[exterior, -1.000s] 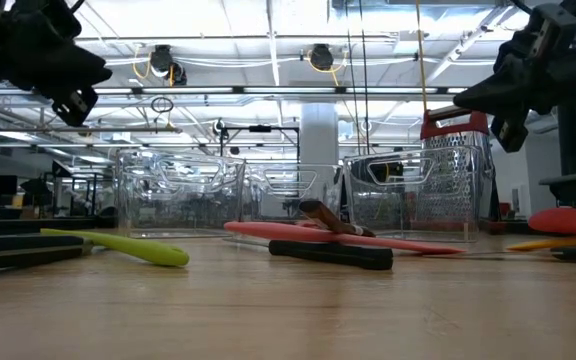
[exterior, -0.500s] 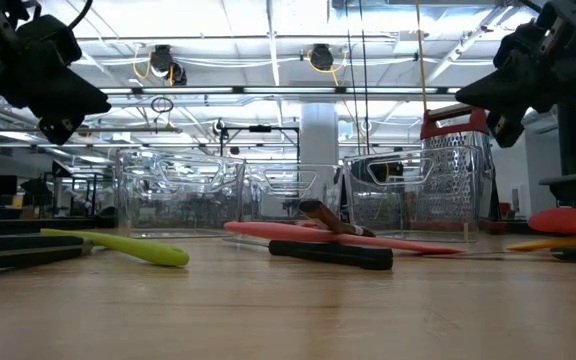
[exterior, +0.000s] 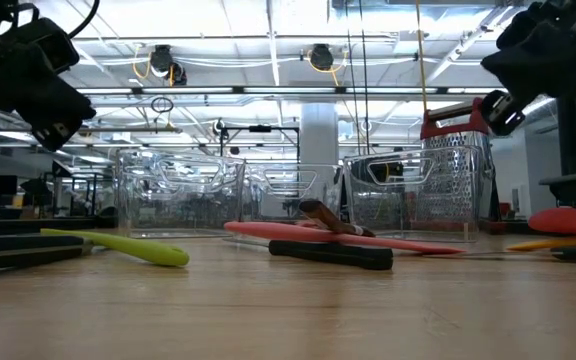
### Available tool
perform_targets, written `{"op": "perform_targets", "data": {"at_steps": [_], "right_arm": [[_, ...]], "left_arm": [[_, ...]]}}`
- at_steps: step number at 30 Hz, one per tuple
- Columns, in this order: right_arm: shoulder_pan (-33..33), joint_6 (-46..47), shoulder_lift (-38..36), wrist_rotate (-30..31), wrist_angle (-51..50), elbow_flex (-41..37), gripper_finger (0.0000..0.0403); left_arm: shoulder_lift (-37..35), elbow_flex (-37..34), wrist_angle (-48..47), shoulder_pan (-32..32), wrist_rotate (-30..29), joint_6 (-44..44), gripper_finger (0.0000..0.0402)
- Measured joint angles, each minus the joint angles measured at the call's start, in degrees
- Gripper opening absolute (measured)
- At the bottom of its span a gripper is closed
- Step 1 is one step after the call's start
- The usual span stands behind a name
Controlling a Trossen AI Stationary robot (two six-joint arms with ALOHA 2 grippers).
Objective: Pick & Place Kitchen Items
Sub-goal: Put the blue spatula in the middle bin
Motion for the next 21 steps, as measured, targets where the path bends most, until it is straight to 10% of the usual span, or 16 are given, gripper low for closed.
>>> {"op": "perform_targets", "data": {"at_steps": [12, 21], "right_arm": [[0.02, 34.02, 1.25, -7.17, -0.52, 2.40, 0.0004], [0.02, 29.20, 1.23, -7.06, -0.37, 2.40, 0.0004]], "left_arm": [[0.00, 0.00, -0.56, 0.00, 0.06, -0.70, 0.0063], [0.00, 0.00, -0.56, 0.00, 0.06, 2.44, 0.0063]]}}
